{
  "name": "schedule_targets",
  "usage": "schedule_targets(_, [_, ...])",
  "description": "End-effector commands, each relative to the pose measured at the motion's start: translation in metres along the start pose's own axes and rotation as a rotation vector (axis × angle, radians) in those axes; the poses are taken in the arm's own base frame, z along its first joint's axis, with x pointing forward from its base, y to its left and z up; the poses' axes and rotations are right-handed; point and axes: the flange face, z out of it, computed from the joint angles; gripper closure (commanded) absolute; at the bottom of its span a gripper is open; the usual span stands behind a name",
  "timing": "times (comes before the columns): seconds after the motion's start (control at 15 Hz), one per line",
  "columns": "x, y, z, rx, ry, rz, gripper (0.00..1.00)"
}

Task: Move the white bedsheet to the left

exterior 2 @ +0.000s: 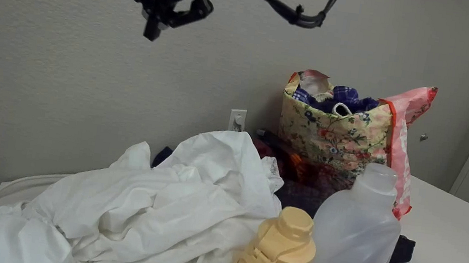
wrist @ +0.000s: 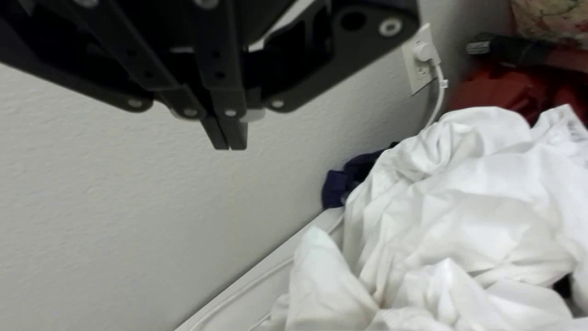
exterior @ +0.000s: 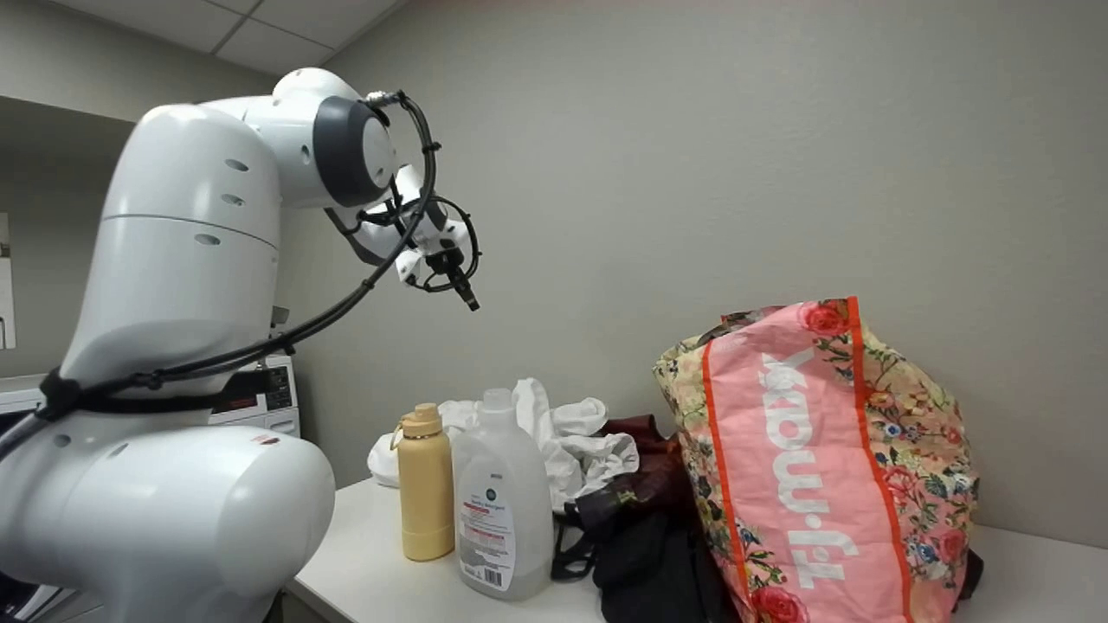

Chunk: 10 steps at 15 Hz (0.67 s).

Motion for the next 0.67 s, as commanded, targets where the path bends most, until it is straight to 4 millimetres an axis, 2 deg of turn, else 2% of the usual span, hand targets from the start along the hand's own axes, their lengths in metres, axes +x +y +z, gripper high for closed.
schedule_targets(0.0, [-0.035,-0.039,-0.005,0.097,-0.062,-0.085,0.96])
schedule_targets(0.2, [-0.074,-0.056,0.004,0.087,-0.116,-0.17,0.96])
schedule_targets(0.33, [-0.091,-0.062,0.015,0.066,-0.112,-0.217,0.96])
schedule_targets(0.47, [-0.094,-0.064,0.026,0.049,-0.082,-0.237,0.94])
schedule_targets(0.6, [-0.086,-0.063,0.037,0.024,-0.03,-0.243,0.95])
